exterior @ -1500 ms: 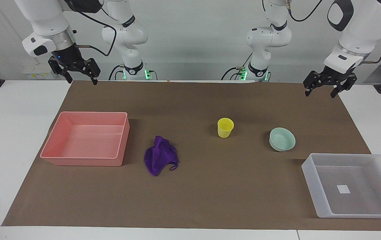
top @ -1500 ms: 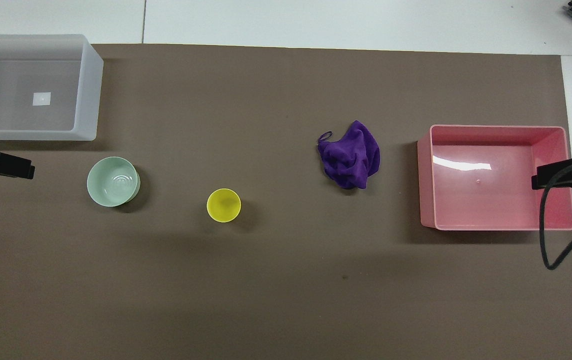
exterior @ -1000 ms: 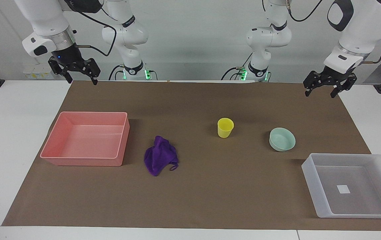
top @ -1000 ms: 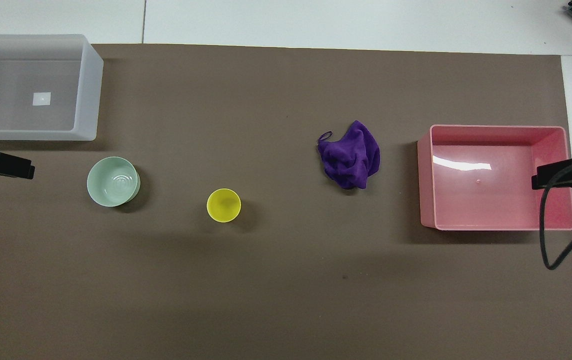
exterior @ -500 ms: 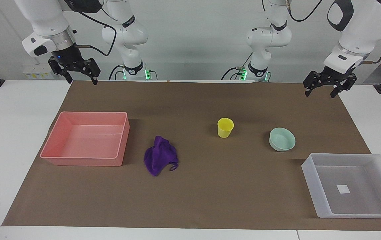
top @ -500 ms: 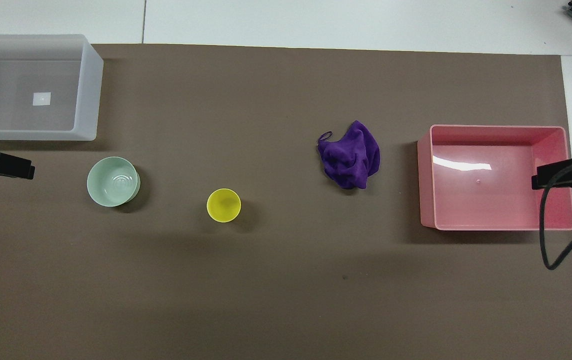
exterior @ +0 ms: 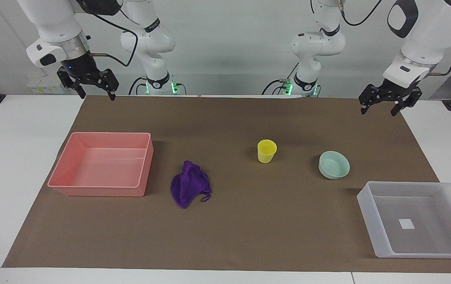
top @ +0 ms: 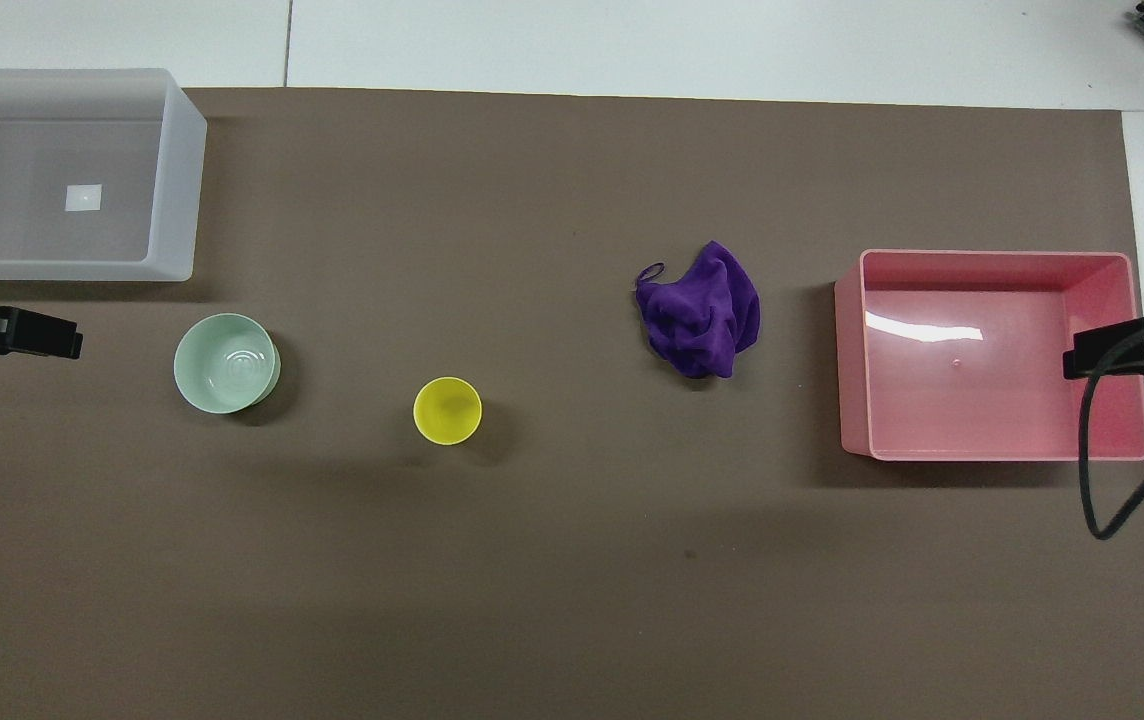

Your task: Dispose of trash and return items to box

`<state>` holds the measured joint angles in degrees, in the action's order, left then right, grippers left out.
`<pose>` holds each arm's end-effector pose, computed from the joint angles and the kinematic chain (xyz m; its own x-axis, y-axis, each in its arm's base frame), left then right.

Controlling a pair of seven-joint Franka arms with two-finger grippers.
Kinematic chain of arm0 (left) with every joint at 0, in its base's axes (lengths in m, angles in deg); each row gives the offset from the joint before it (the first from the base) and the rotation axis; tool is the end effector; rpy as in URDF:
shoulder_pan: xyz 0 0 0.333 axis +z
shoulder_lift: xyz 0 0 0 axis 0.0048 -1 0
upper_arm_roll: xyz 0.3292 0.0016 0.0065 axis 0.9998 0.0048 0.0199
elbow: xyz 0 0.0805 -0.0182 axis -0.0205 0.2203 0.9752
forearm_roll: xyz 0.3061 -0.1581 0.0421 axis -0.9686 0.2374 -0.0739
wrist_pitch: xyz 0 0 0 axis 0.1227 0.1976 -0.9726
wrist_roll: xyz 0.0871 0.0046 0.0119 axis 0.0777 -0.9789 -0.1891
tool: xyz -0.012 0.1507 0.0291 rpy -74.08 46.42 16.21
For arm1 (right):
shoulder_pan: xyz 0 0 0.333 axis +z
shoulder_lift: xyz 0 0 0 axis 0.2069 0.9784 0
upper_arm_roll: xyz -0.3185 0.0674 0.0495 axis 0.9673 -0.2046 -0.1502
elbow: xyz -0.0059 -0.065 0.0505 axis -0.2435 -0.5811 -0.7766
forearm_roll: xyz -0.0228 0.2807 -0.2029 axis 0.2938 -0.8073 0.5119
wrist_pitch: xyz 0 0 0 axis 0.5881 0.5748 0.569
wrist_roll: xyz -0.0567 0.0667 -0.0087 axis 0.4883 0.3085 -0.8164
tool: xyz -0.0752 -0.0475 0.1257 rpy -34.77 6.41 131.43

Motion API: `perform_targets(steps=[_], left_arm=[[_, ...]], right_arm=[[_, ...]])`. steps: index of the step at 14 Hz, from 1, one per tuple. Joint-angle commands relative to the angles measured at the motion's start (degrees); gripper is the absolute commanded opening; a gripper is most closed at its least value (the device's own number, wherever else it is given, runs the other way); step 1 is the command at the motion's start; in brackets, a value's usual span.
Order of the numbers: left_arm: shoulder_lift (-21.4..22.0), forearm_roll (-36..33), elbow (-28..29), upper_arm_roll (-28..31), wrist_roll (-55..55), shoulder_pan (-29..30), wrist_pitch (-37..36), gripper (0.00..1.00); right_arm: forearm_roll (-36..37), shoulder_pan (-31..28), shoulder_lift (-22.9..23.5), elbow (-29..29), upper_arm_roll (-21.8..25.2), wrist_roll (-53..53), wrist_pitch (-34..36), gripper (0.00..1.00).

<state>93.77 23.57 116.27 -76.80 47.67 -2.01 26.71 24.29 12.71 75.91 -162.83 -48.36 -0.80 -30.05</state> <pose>0.4937 -0.0078 0.5593 0.9860 -0.1612 0.0427 -0.1601 -0.9867 -0.0274 0.4722 -0.0260 0.6004 0.9966 -0.0819 -0.0130 -0.0818 -0.9966 0.0138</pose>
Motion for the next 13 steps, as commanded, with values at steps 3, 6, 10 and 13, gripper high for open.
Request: perform_targets(steps=[3,6,10,13], left_arm=[[2.21,0.39,10.76,-0.21,0.50,1.12,11.17,1.00],[1.25,0.39,18.13,-0.38,5.50,0.86,20.21,1.00],[-2.17,0.39,24.04,-0.38,7.17,0.95,31.65,1.00],[-4.64,0.39,28.78,-0.38,7.80,0.95,41.49,1.00]], right_arm=[[-0.46,-0.59,-0.71,-0.49,-0.42,-0.66,0.59,1.00],[-0.46,-0.59,-0.71,-0.58,-0.42,-0.66,0.59,1.00],[-0.46,-0.59,-0.71,-0.49,-0.42,-0.66,0.59,1.00],[-0.46,-0.59,-0.71,-0.58,-0.42,-0.66,0.59,1.00]])
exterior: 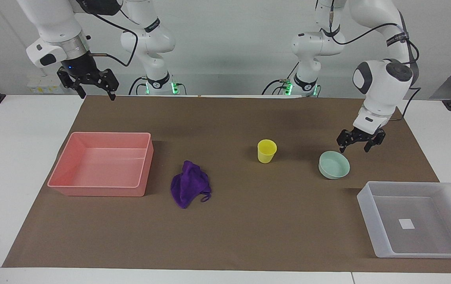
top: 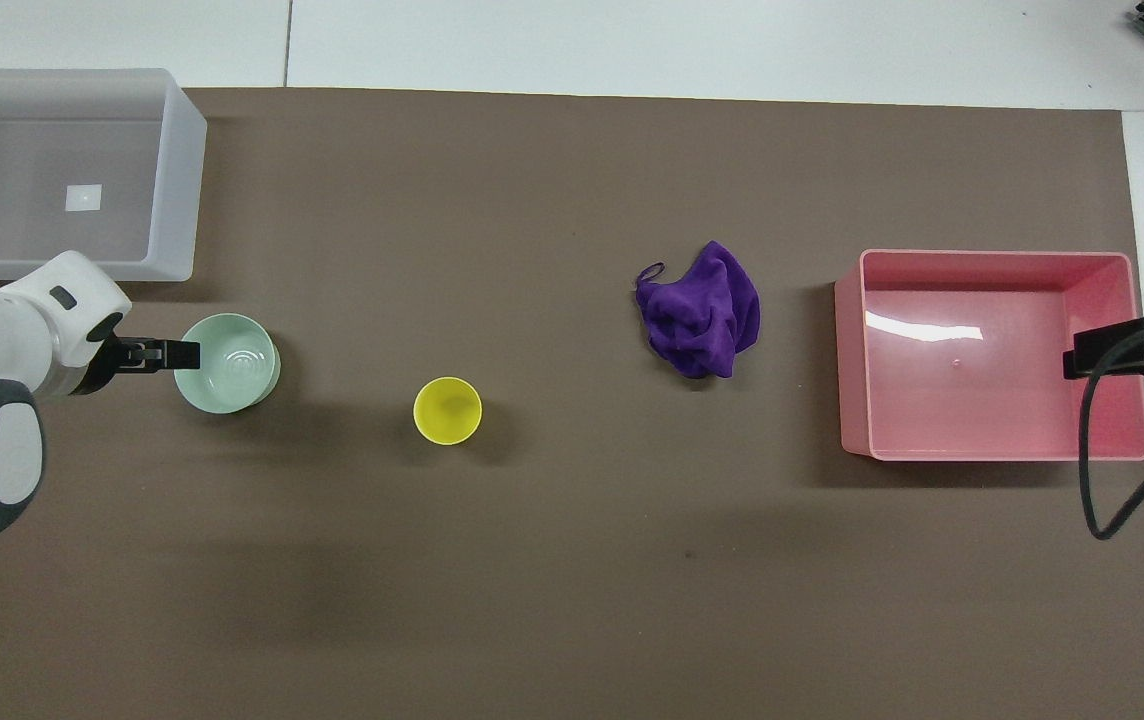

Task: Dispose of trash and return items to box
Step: 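Reach the left gripper to the green bowl rim and grasp it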

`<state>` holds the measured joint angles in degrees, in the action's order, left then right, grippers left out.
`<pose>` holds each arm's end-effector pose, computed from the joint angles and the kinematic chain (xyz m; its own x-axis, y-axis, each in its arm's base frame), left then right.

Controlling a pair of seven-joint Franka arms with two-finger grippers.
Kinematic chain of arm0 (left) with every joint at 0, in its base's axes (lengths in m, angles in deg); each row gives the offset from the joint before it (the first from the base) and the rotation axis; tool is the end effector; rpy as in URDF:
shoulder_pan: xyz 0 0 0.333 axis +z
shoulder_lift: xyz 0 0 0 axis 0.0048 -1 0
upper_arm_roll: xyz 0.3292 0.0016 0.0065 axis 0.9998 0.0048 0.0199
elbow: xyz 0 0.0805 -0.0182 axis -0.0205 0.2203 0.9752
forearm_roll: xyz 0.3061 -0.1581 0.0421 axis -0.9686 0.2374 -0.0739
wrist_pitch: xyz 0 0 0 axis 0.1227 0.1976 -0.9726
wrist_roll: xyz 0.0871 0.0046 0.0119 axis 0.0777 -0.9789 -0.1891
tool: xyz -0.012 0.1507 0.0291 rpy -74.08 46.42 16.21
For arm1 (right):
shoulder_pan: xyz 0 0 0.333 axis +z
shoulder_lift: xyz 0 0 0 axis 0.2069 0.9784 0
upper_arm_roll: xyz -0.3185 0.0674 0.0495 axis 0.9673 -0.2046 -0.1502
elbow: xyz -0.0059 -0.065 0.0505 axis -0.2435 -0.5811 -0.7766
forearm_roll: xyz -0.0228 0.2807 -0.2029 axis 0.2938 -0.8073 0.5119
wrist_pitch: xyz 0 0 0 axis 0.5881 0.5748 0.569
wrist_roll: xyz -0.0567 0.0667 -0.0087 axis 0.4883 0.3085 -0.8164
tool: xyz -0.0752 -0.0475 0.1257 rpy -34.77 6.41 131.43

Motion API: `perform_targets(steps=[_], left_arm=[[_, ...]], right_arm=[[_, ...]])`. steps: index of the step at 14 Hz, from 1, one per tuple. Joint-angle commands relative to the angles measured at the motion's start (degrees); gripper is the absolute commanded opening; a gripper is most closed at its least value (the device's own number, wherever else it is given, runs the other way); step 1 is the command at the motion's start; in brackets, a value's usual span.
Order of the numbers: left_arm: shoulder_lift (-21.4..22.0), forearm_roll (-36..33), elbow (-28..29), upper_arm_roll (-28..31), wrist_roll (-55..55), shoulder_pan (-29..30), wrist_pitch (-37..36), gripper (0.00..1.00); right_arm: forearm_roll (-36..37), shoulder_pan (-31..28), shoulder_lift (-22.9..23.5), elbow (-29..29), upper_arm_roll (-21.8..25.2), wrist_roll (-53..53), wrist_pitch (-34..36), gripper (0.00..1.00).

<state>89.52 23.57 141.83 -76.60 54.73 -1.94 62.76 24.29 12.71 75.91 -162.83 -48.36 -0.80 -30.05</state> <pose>0.5088 -0.0080 0.3888 0.9870 -0.0459 0.1540 -0.0434 -0.9989 -0.0197 0.4722 -0.0260 0.6004 0.9966 -0.0819 -0.0130 -0.0818 -0.9966 0.0138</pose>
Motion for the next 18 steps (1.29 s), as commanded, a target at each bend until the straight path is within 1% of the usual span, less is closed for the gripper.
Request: perform_targets(steps=[1,4,5,7,8,9,13,14,16,18], left_arm=[[-0.92,0.39,4.28,-0.57,0.74,0.88,7.30,1.00],[-4.26,0.57,4.55,-0.75,0.83,0.88,9.68,1.00],[-4.79,0.74,4.55,-0.75,0.83,0.88,10.12,0.90],[-4.88,0.92,4.55,-0.75,2.40,0.70,10.04,0.47],[-4.80,0.92,4.73,-0.75,2.76,0.79,9.69,0.22],[-4.71,0.92,4.90,-0.75,2.67,0.88,9.51,0.00],[-4.01,0.92,3.86,-0.75,2.67,0.88,8.55,0.00],[-3.57,0.92,1.76,-0.49,2.67,1.05,6.02,0.00],[-2.69,0.92,-3.77,-0.40,2.15,1.58,-2.92,0.00],[-2.68,0.92,-9.83,-0.31,2.06,1.93,-8.83,0.00]], right_arm=[[-0.46,-0.59,-0.71,-0.58,-0.42,-0.66,0.59,1.00],[-0.46,-0.59,-0.71,-0.49,-0.42,-0.66,0.59,1.00],[-0.46,-0.59,-0.71,-0.58,-0.42,-0.66,0.59,1.00],[-0.46,-0.59,-0.71,-0.58,-0.42,-0.66,0.59,1.00],[-0.46,-0.59,-0.71,-0.58,-0.42,-0.66,0.59,1.00],[-0.46,-0.51,-0.71,-0.58,-0.42,-0.66,0.59,1.00],[-0.46,-0.59,-0.71,-0.58,-0.42,-0.66,0.59,1.00],[-0.46,-0.59,-0.71,-0.58,-0.42,-0.66,0.59,1.00],[-0.46,-0.59,-0.71,-0.49,-0.42,-0.66,0.59,1.00],[-0.46,-0.59,-0.71,-0.58,-0.42,-0.66,0.59,1.00]])
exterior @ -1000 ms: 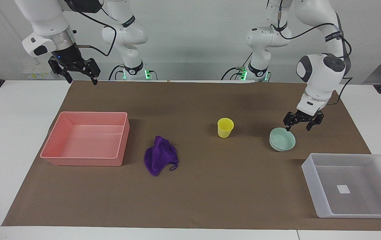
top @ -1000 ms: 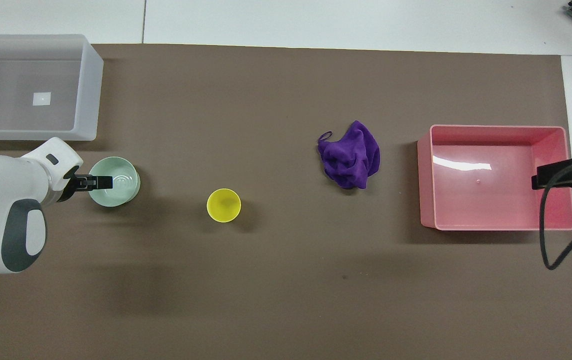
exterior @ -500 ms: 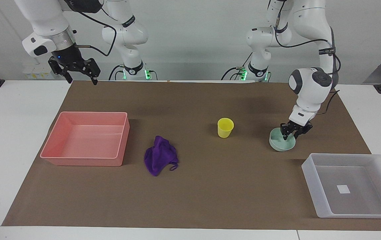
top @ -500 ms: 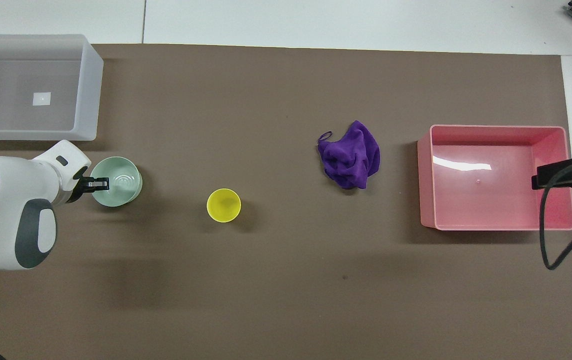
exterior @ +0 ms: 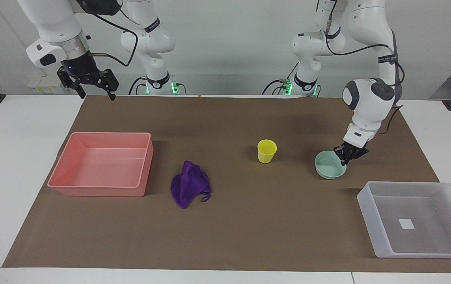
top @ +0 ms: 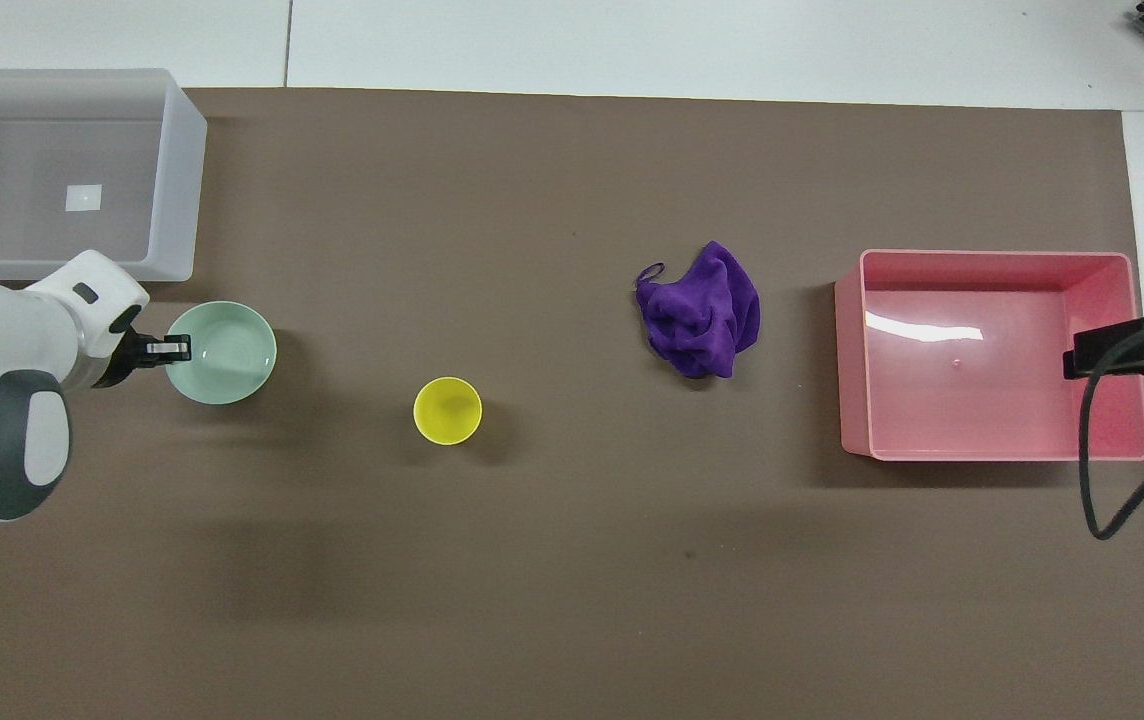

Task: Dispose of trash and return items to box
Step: 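Lift the green bowl with the left gripper into the clear box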

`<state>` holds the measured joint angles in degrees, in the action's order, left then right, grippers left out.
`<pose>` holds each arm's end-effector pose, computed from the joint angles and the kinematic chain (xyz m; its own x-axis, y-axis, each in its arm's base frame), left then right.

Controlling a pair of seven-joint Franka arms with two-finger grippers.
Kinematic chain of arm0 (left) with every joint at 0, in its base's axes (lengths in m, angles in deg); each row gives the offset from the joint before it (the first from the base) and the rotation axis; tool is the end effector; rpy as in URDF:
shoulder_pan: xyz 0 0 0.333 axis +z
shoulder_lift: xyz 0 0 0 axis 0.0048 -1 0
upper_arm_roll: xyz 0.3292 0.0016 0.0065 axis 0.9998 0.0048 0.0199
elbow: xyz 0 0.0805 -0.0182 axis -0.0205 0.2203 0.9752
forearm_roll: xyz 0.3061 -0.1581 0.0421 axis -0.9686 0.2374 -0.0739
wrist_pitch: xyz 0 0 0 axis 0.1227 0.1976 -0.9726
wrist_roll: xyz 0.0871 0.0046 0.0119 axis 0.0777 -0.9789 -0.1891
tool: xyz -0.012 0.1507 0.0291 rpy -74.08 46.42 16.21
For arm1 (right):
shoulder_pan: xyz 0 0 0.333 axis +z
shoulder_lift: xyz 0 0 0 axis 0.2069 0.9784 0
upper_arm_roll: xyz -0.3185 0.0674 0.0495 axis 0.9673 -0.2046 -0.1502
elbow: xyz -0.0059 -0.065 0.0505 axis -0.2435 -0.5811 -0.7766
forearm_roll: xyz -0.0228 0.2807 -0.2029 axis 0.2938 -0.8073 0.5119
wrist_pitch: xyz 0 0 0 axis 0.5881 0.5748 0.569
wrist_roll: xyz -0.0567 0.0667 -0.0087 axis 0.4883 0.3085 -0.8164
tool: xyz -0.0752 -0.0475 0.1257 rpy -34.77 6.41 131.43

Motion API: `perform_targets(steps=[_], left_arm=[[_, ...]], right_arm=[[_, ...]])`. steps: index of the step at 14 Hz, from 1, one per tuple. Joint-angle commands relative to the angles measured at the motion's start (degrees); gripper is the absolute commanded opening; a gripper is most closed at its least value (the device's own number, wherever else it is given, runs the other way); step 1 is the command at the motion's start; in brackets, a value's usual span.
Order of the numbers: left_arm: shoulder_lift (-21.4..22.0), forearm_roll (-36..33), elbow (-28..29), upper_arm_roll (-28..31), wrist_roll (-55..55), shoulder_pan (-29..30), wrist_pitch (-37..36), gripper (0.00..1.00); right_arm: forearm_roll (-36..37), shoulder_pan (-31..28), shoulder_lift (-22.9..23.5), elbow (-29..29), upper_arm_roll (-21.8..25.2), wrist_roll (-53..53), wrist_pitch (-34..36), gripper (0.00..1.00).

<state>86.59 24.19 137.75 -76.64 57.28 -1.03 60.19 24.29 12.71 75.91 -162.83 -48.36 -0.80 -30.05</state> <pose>0.5248 -0.0007 0.3881 0.9913 0.0216 0.1301 0.0225 -0.9997 -0.0056 0.4722 -0.0260 0.6004 0.9966 -0.0819 -0.0130 -0.0818 -0.9966 0.0138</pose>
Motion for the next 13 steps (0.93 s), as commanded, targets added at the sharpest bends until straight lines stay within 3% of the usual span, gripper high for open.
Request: perform_targets(steps=[1,5,10,13], left_arm=[[-0.10,0.31,-8.56,-0.10,-0.50,1.19,-7.85,0.00],[-5.45,0.22,-17.54,-0.10,-0.67,3.74,-3.84,0.00],[-19.40,-0.39,-35.09,-0.10,-0.50,6.91,-3.47,0.00],[-28.72,-0.31,-45.12,-0.45,-0.67,10.67,-2.24,0.00]], right_arm=[[-0.46,-0.59,-0.71,-0.49,-0.42,-0.66,0.59,1.00],[-0.46,-0.59,-1.40,-1.19,-0.42,-0.31,0.60,1.00],[-0.55,3.09,-0.71,-9.70,-0.51,-1.01,-15.71,1.00],[-0.55,7.22,4.89,-10.69,-0.42,-4.15,-24.17,1.00]])
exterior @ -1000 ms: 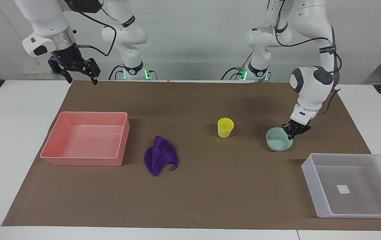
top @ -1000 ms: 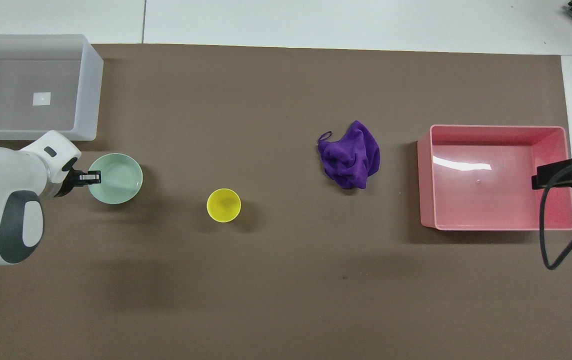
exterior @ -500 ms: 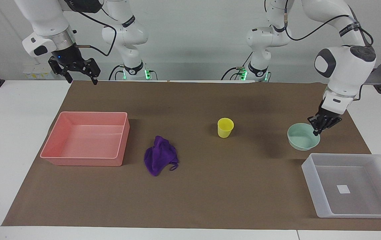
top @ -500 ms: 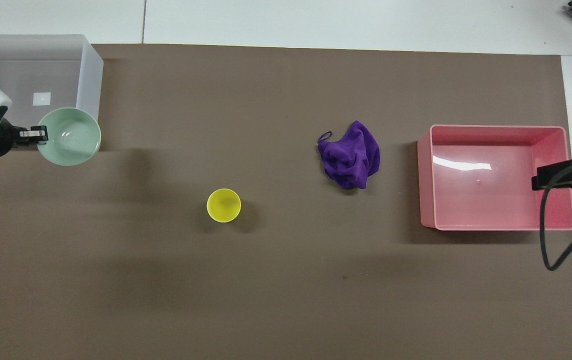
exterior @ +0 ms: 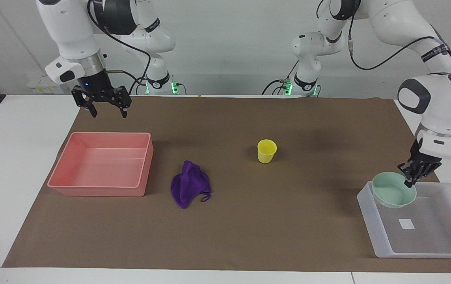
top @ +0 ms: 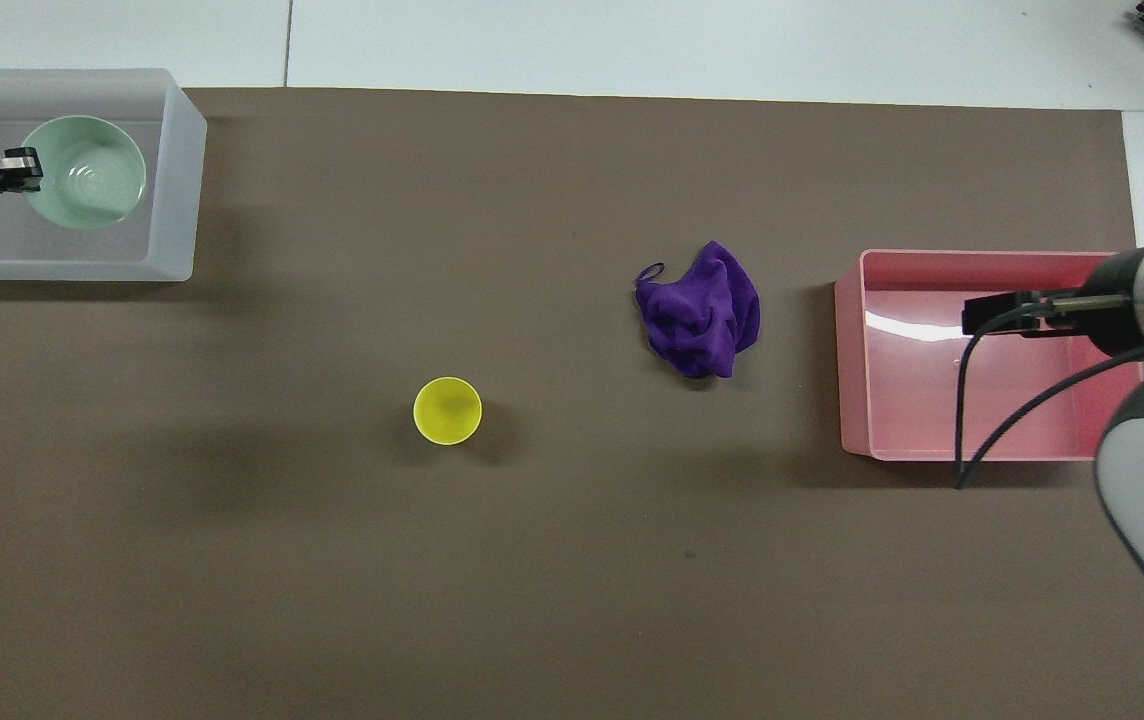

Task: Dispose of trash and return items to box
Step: 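Lift the green bowl with the left gripper into the clear box, then grasp the purple cloth with the right gripper while the left gripper releases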

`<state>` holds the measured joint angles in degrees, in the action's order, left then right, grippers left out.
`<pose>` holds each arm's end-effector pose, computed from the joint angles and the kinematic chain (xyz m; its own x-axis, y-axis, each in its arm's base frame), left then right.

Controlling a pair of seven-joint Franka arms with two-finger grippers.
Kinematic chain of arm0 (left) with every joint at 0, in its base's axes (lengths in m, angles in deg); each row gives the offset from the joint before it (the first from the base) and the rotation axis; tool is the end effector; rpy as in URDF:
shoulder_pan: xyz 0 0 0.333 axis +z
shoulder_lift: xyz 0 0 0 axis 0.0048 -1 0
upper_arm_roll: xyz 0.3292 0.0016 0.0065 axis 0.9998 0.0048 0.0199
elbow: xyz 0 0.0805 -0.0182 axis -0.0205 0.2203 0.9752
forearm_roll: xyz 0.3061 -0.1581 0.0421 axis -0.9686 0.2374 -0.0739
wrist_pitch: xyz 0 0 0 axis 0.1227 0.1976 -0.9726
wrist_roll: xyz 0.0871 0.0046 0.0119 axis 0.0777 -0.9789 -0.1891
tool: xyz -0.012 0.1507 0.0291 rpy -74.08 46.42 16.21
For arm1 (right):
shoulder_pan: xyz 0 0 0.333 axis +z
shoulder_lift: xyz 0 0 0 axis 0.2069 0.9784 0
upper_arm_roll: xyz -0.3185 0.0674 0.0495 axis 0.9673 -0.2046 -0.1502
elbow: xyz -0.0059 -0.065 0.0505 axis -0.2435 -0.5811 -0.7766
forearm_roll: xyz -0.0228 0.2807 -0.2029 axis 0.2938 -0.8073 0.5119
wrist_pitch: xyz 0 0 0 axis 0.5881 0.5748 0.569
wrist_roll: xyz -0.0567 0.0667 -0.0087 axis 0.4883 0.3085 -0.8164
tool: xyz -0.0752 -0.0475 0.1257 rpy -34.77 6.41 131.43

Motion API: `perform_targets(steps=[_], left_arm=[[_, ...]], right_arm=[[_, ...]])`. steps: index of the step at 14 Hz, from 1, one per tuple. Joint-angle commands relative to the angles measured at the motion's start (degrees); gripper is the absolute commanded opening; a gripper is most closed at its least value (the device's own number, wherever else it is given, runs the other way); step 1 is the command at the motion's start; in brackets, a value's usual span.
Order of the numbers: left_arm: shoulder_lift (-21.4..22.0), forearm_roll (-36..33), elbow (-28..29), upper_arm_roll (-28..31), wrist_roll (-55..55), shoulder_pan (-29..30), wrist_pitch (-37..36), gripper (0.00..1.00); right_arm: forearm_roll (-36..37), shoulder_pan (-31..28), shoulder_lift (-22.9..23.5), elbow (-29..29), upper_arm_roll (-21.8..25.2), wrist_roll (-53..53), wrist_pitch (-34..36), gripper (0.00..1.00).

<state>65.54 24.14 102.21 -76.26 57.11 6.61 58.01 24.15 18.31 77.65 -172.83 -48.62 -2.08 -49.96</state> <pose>0.6789 0.0930 0.4429 0.9295 0.1460 0.3386 0.1582 -0.9874 -0.0087 0.5142 0.0264 0.5423 0.9916 0.0024 0.1293 0.0018 -1.0000 0.0051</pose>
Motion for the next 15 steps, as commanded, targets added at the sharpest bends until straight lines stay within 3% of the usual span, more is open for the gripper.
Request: perform_targets(steps=[1,5,10,12,15], left_arm=[[-9.88,-0.34,-11.27,-0.91,-1.02,3.83,1.07,0.00],[-14.28,-0.26,-11.12,-0.91,-3.74,6.38,6.96,0.00],[-12.63,-0.08,-3.75,-0.83,-3.92,6.56,12.86,0.00],[-12.36,0.01,-3.29,-0.74,-3.84,5.95,12.33,0.31],[-12.10,-0.34,-3.73,-0.74,-3.92,5.86,11.02,0.58]], right_arm=[[-0.41,3.55,5.45,-0.69,-0.24,-4.81,-7.68,1.00],[-0.41,9.36,15.46,-0.43,-0.33,-10.63,-19.46,1.00],[-0.41,15.08,25.32,-0.07,-0.42,-12.13,-29.07,1.00],[-0.23,16.13,26.56,-0.68,-0.42,-12.04,-29.16,1.00],[0.21,16.75,27.53,-2.09,-0.42,-10.90,-30.39,1.00]])
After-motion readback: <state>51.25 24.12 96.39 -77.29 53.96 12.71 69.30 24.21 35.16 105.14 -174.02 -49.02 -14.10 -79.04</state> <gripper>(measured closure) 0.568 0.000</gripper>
